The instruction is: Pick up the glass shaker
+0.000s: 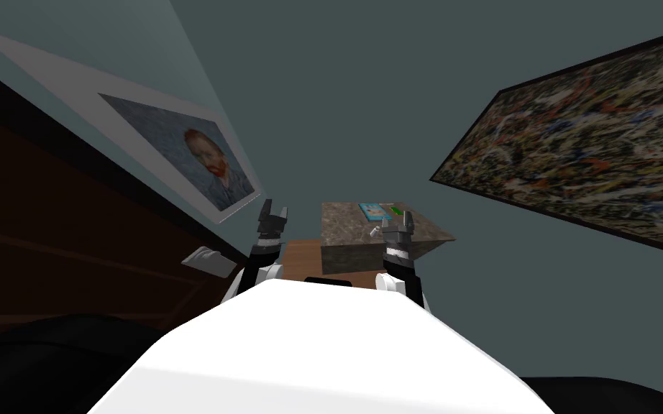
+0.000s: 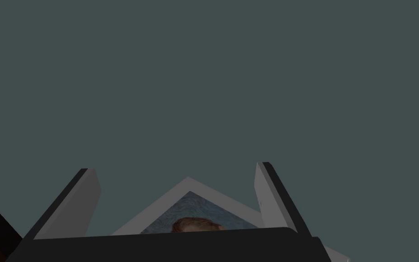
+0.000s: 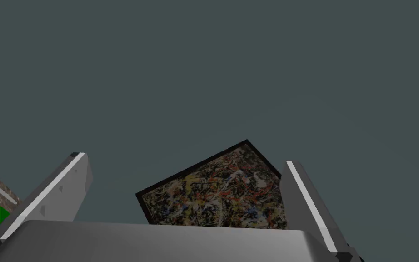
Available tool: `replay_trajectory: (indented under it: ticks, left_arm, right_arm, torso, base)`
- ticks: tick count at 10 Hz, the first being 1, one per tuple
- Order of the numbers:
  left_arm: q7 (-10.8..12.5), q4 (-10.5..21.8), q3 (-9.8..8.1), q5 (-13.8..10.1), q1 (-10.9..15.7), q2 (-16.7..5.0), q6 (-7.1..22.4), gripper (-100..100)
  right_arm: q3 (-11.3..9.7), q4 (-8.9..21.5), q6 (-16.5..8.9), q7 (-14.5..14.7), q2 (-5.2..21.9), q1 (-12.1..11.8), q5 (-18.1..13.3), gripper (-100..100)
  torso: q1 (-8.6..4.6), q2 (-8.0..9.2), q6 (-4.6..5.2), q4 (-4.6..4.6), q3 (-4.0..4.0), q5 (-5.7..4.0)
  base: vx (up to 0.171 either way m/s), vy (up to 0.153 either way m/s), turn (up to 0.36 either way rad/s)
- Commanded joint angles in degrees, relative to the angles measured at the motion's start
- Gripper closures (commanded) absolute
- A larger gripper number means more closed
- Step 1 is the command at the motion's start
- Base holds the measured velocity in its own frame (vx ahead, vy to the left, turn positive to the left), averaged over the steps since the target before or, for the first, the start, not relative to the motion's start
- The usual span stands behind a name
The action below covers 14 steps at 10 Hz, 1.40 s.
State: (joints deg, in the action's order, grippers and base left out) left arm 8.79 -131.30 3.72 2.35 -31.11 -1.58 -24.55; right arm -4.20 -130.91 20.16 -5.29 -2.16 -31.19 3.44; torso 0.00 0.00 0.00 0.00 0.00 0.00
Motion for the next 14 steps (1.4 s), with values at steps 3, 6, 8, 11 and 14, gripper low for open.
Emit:
replay_trajectory:
  ticks: [3,6,8,11,14]
  left_arm:
    - [0.00,0.00,0.00,0.00,0.00,0.00,0.00,0]
    - [0.00,0.00,0.00,0.00,0.00,0.00,0.00,0]
    - [0.00,0.00,0.00,0.00,0.01,0.00,0.00,0]
    - [0.00,0.00,0.00,0.00,0.00,0.00,0.00,0]
    - [0.00,0.00,0.00,0.00,0.01,0.00,0.00,0]
  right_arm:
    - [-0.53,1.16,-0.06,-0.69,5.89,-0.40,-0.58,-100]
    - [-1.08,2.26,-0.10,-1.48,10.69,-0.84,-1.18,-100]
    - [-1.41,2.90,-0.11,-1.98,13.45,-1.11,-1.55,-100]
    - [-2.15,4.33,-0.14,-3.17,18.33,-1.71,-2.38,-100]
    - [-2.96,5.92,-0.17,-4.56,22.96,-2.39,-3.34,-100]
  torso:
    - [-0.11,0.07,-0.01,0.01,0.04,-0.02]
    - [-0.16,0.15,0.00,0.04,0.09,-0.04]
    - [-0.21,0.18,-0.01,0.04,0.11,-0.04]
    - [-0.17,0.16,0.01,0.04,0.09,-0.04]
    - [-0.16,0.18,-0.01,0.04,0.11,-0.04]
  base:
    - [-0.022,-0.025,0.066]
    - [-0.041,-0.036,0.068]
    - [-0.046,-0.047,0.097]
    - [-0.053,-0.037,0.080]
    - [-0.060,-0.044,0.147]
